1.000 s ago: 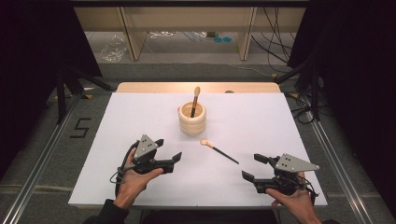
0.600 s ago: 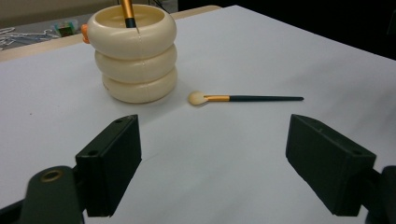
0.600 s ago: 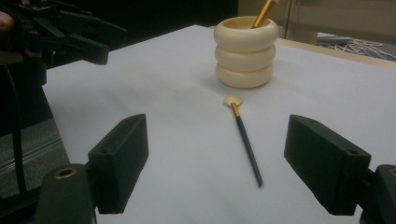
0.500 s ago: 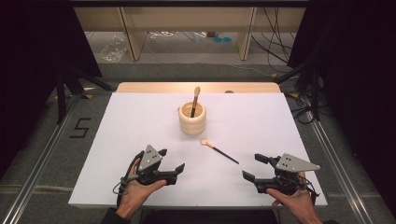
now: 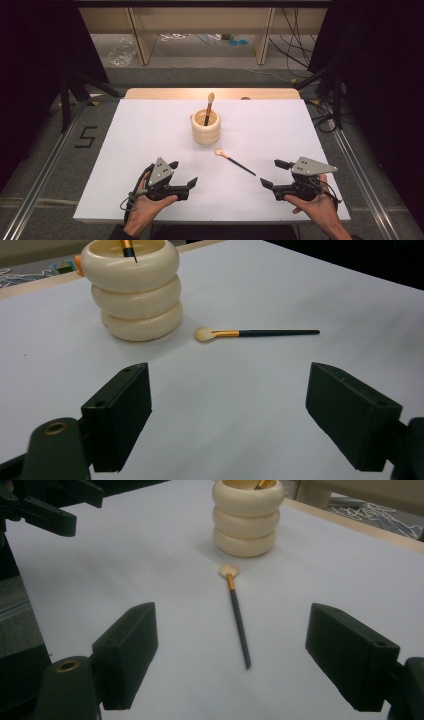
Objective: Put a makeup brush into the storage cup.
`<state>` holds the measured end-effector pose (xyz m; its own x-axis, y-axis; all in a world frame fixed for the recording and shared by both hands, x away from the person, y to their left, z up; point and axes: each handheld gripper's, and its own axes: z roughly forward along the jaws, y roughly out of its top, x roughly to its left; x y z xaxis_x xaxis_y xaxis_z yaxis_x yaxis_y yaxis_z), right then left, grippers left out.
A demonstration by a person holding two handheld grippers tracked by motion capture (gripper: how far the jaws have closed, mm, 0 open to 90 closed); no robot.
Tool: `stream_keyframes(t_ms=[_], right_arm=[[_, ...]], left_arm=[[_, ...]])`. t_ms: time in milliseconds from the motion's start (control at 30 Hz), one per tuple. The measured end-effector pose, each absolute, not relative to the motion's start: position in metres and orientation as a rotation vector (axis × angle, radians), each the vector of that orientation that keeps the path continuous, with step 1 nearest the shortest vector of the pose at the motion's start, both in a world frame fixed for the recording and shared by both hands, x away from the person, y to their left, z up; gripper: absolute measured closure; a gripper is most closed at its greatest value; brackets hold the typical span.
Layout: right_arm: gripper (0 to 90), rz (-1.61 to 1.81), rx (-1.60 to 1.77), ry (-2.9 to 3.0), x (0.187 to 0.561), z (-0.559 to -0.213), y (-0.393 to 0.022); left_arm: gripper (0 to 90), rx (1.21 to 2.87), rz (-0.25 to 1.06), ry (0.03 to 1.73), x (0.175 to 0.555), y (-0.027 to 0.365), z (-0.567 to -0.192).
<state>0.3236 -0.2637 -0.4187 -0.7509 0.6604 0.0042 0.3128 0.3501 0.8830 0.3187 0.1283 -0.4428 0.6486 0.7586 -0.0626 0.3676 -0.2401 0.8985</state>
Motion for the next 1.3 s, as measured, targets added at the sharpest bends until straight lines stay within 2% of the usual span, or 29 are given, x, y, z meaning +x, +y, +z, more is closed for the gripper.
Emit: stream_keyframes(t_ms=[400,633,1300], right_arm=[[22.1,1.134,0.785,2.459,0.366,-0.391,-0.243],[22.6,1.041,0.751,2.556,0.390,-0.385,-0.227],[34.6,0.752,0.697,2.779,0.438,-0.411,-0.171]], left_arm=[[18.4,1.843,0.474,0.891,0.320,0.128,-0.443],[18.4,1.838,0.482,0.906,0.320,0.130,-0.443],[18.4,1.827,0.474,0.900,0.319,0.128,-0.442]])
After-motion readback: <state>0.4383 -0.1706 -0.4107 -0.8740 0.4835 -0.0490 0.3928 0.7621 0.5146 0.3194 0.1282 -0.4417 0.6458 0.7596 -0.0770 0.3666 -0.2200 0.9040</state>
